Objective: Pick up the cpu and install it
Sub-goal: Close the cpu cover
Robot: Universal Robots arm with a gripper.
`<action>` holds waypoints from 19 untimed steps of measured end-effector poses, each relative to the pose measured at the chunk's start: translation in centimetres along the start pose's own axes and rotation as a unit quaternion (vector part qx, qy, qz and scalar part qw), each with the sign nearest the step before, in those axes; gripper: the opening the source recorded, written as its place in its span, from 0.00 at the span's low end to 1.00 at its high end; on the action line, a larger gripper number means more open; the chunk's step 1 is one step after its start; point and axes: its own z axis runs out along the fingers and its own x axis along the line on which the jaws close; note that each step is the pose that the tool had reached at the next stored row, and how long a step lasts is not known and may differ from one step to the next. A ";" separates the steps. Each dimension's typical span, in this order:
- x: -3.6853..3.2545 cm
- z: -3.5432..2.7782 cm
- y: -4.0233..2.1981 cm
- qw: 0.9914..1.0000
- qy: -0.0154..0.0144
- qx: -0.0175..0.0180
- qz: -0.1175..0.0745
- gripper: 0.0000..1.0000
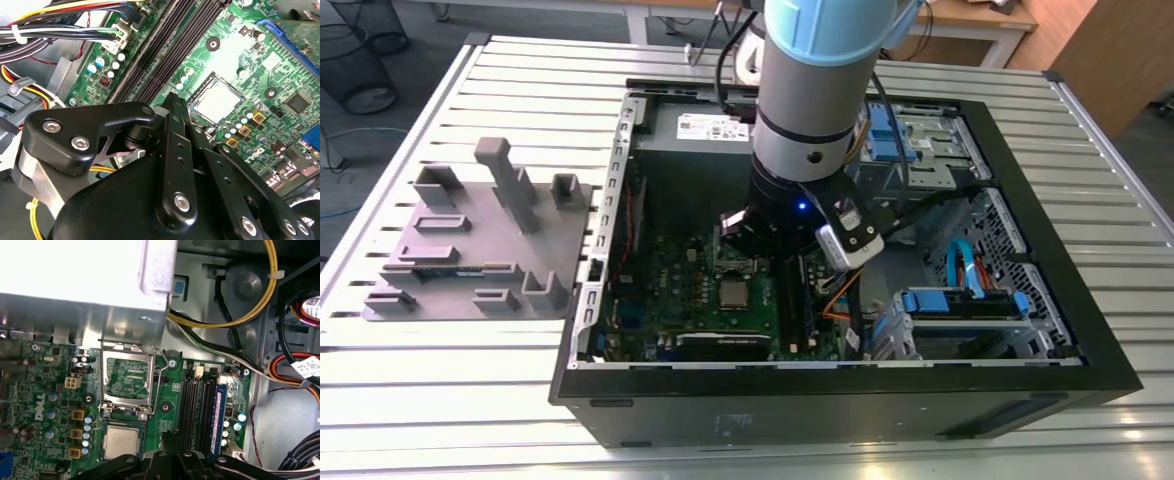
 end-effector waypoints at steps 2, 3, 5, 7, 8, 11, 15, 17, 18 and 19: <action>-0.10 0.01 0.12 1.000 0.000 0.000 0.000 0.11; -0.14 0.02 0.19 1.000 0.000 0.000 0.000 0.11; -0.22 0.02 0.35 1.000 0.000 0.000 -0.001 0.11; -0.29 0.04 0.51 1.000 0.000 0.000 -0.001 0.11; -0.32 0.04 0.59 1.000 0.000 0.000 -0.001 0.11; -0.41 0.05 0.81 1.000 0.000 0.000 -0.001 0.11; -0.57 0.07 1.12 1.000 0.000 0.000 -0.001 0.11; -0.66 0.08 1.28 1.000 0.000 0.000 -0.001 0.11; -0.71 0.09 1.35 1.000 0.000 0.000 -0.001 0.11; -0.76 0.09 1.41 1.000 0.000 0.000 -0.002 0.11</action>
